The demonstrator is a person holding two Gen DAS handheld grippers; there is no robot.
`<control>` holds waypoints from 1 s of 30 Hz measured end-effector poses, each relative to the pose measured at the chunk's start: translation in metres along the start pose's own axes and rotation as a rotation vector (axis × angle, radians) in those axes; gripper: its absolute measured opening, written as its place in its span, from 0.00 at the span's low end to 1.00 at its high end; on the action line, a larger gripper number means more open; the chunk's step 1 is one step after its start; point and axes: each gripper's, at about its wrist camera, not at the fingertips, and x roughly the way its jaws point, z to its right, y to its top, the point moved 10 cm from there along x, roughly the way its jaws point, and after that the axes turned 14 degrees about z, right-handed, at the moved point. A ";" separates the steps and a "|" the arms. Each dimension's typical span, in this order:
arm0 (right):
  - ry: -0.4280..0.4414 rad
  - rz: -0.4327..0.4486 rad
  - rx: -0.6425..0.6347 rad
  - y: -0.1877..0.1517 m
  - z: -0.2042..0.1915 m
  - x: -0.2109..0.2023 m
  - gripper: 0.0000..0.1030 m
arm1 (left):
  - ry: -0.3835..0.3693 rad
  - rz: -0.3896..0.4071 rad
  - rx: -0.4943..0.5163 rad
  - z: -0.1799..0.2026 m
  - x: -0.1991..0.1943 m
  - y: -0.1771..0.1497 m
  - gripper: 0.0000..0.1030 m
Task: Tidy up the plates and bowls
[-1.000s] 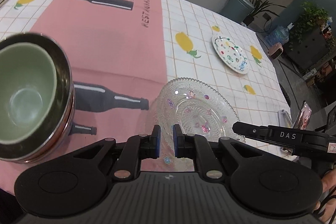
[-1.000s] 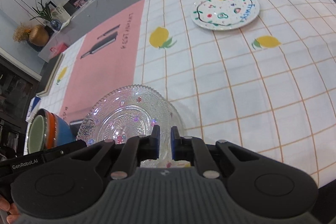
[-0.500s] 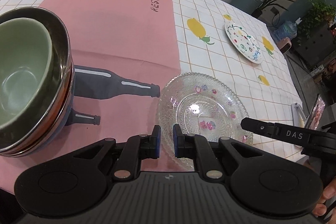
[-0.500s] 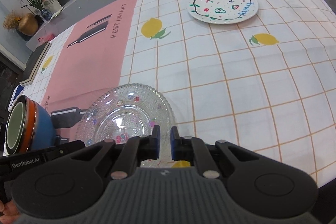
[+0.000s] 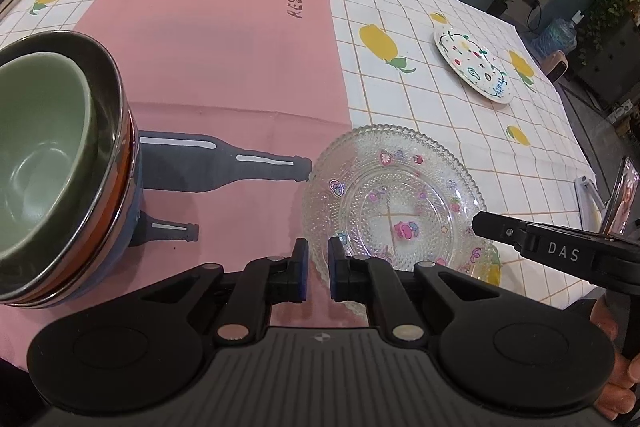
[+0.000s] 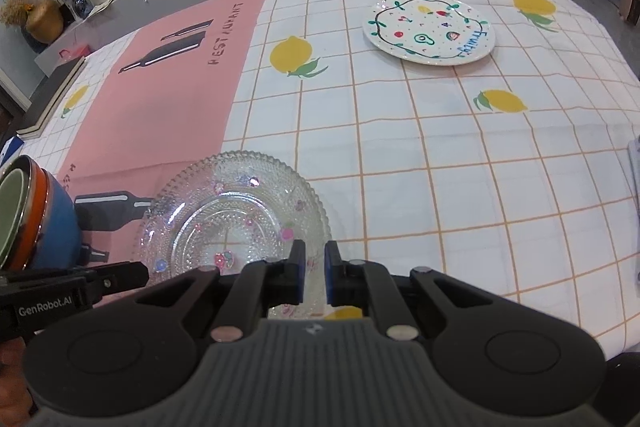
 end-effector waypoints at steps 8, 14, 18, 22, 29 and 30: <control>0.005 0.000 0.005 0.000 0.000 -0.003 0.08 | 0.006 0.000 -0.017 -0.003 -0.001 0.002 0.10; 0.014 0.004 0.033 0.002 0.001 -0.007 0.11 | 0.048 0.091 -0.025 -0.014 -0.006 0.019 0.11; 0.024 -0.001 0.067 0.000 0.003 -0.006 0.08 | 0.053 0.086 -0.027 -0.017 0.000 0.019 0.05; 0.011 -0.003 0.070 -0.003 0.006 -0.007 0.00 | 0.050 0.066 -0.009 -0.014 0.002 0.015 0.00; 0.007 -0.003 0.078 -0.002 0.009 -0.007 0.00 | 0.044 0.035 0.018 -0.010 0.004 0.010 0.00; 0.003 0.000 0.075 -0.002 0.009 -0.007 0.00 | 0.042 0.032 0.027 -0.009 0.004 0.009 0.00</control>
